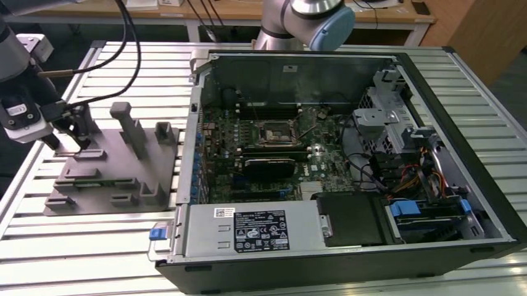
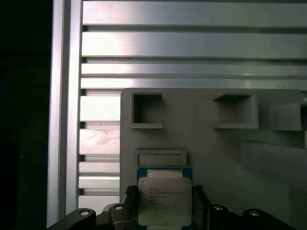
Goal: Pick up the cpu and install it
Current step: 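Pick up the cpu and move it towards the insertion slot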
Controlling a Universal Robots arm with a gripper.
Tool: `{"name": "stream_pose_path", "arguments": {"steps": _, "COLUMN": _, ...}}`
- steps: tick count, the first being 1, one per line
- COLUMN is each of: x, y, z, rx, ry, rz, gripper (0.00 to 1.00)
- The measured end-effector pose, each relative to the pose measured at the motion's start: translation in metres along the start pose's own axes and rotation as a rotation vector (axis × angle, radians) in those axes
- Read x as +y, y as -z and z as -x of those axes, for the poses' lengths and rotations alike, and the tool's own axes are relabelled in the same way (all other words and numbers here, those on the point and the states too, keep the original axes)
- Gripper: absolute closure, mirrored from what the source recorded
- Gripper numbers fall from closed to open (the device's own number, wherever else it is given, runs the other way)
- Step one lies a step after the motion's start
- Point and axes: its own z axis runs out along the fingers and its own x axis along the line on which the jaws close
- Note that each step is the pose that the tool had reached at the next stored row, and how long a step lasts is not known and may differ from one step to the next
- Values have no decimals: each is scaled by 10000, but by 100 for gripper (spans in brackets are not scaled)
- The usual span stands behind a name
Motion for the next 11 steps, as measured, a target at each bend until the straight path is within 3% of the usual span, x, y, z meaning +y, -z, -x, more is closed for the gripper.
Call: {"name": "stream_pose_path", "arguments": {"steps": 11, "x": 17, "y": 282, "z": 2, "rx": -29, "ry": 1, "rz": 0, "gripper": 46}}
